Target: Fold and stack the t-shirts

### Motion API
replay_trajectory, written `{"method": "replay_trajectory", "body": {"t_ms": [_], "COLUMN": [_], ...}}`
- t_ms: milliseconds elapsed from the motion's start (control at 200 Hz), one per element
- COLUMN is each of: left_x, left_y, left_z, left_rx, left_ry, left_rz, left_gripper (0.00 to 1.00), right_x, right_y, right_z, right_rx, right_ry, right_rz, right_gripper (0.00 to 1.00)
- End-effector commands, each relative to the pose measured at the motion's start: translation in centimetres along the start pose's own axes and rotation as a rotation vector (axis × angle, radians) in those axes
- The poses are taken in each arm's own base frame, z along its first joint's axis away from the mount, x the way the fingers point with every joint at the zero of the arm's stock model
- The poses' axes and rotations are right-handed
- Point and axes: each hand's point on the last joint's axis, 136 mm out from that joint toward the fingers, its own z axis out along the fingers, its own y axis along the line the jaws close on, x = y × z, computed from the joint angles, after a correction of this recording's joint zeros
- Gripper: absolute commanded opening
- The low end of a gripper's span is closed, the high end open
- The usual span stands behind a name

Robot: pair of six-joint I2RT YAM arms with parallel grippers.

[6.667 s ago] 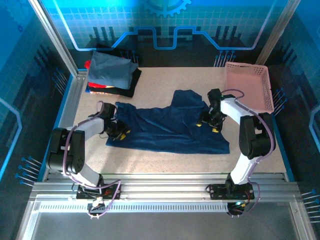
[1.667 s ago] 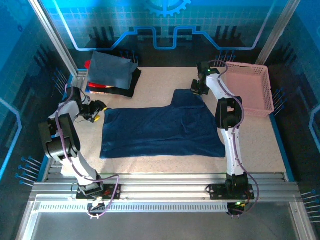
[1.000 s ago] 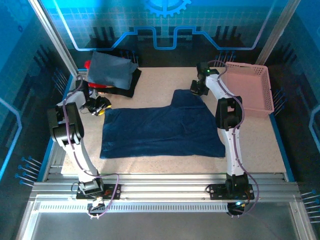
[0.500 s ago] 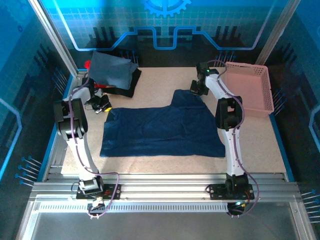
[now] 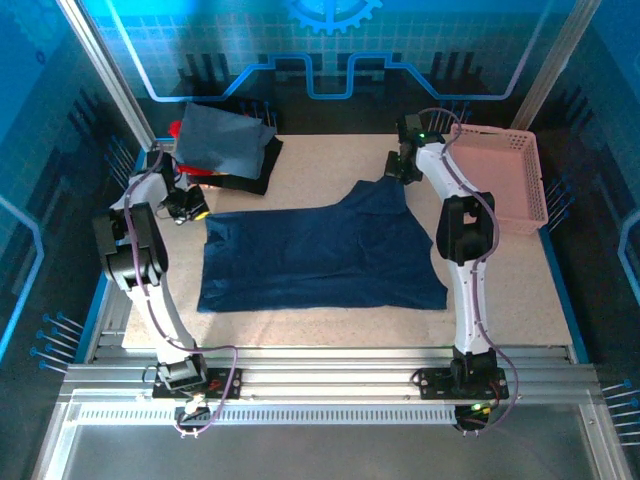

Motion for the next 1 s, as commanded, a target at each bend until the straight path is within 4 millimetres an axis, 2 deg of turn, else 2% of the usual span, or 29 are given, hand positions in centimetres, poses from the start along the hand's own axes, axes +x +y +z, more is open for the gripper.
{"method": "replay_trajectory", "body": {"t_ms": [0,200,300,320,375,620,805,995], "left_x": [0.5,0.5,0.8,0.8,0.9,2.6,4.0,5.4], "left_y": [-0.3,-0.8,-1.0,-1.0,-1.1,-1.1,-1.0,-0.9], "left_z": [-1.1,-1.7,-2.5,-2.7,-3.2,-4.8,-5.5,-7.1], "left_rx": [0.012,0.032,0.03,0.029,0.026,0.025,0.025,0.022], "left_ry": [0.006,-0.001,-0.008,-0.012,-0.023,-0.031,-0.035,-0.06], "left_rz": [0.03,0.036,0.042,0.044,0.05,0.051,0.041,0.029], "left_gripper": [0.0,0.0,0.0,0.0,0.0,0.0,0.0,0.0], "right_x": [-1.7,-2.2,-1.4,-1.8,-1.5,1.1,3.6,5.8], "right_y": [0.5,1.3,1.4,1.5,1.4,0.0,-1.0,-2.1], "right_z": [-2.3,-3.4,-3.3,-4.5,-5.1,-7.5,-8.6,-10.8], "right_rx": [-0.016,-0.049,-0.043,-0.049,-0.048,-0.039,-0.036,-0.037], "right_ry": [-0.078,-0.095,-0.08,-0.101,-0.102,-0.108,-0.093,-0.11], "right_rz": [-0.024,-0.043,-0.062,-0.065,-0.068,-0.066,-0.066,-0.051], "right_gripper": [0.0,0.0,0.0,0.0,0.0,0.0,0.0,0.0]}}
